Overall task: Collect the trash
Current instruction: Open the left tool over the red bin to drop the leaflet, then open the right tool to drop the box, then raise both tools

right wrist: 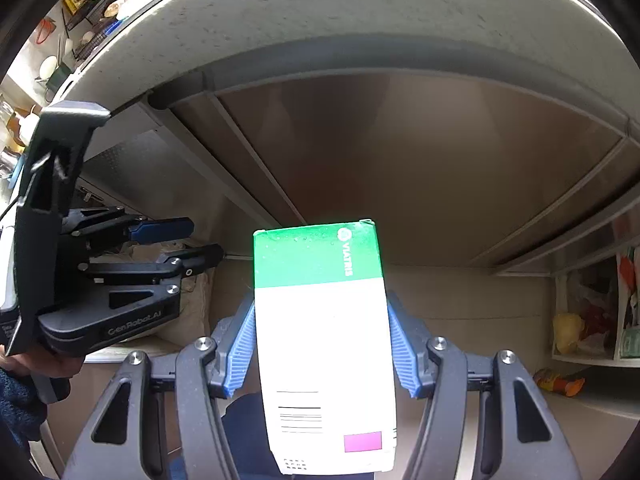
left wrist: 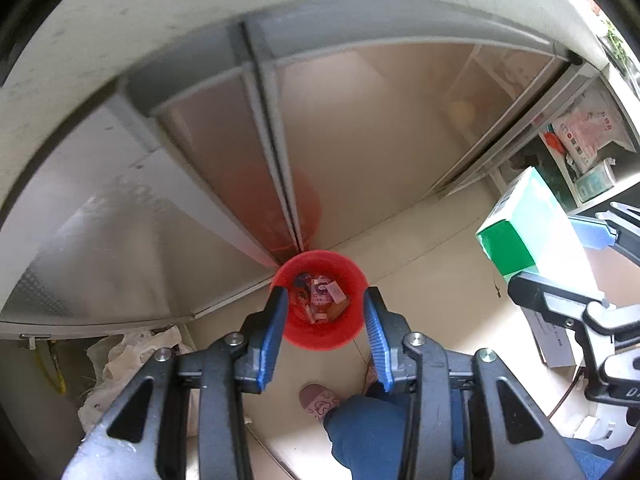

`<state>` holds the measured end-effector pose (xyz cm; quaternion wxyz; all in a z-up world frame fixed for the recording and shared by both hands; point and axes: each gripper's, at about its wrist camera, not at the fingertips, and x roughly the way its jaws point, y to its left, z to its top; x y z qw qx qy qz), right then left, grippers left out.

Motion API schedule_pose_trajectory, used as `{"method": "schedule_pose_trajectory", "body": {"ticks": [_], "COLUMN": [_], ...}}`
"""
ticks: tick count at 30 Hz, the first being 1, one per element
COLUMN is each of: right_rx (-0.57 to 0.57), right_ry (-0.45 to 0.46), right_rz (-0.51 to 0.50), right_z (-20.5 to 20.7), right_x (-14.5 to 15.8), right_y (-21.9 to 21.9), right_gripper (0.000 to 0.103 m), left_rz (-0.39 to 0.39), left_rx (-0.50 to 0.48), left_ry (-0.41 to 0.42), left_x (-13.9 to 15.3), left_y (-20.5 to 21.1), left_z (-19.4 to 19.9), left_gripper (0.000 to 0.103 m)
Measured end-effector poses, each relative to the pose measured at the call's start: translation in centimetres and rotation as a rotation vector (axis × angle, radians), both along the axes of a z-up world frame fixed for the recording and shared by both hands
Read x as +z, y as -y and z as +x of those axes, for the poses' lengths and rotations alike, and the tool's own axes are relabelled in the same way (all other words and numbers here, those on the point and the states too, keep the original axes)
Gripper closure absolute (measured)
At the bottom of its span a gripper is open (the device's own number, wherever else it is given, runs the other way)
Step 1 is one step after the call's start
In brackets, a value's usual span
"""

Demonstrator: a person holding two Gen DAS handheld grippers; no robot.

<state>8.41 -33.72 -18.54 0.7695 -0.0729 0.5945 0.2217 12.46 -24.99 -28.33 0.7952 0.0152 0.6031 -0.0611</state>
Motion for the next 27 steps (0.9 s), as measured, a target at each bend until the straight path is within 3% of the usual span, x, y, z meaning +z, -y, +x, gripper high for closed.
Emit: {"method": "schedule_pose_trajectory", "body": {"ticks": [3,10,13,17,27], "right_rx": [0.008,0.039,0.059,0.082,0.116], "right_ry": [-0.005,-0.026,-0.036,-0.062,-0.067], "right_rz": [0.001,0.007,0.005,-0.015,-0.072], "right_z": [0.0,0.4,0.6,0.3,0.1], "right_x": [-0.2,-1.9,-3.2,-4.6,-9.4], "right_y": [-0.4,-1.4,-1.3,-2.0,-2.4], "right_gripper": [0.046,0.046,0.046,0.046,0.045], "left_rz": [0.010,-0.010,-0.009,0.007,0.037], "left_rx": [0.023,0.078,0.095,0.105,0.119], "left_ry": [0.006,-0.027,-0.026,-0.022,-0.003], "left_x": [0.2,-0.2,-0.3,-0.5,-3.2], "left_y": [-1.0,-3.2,-3.8,-5.1,-6.9], "left_z": [-0.2,-0.7,-1.2,-2.1,-3.5], "left_gripper": [0.066,0.051,0.051,0.033,0.025]}}
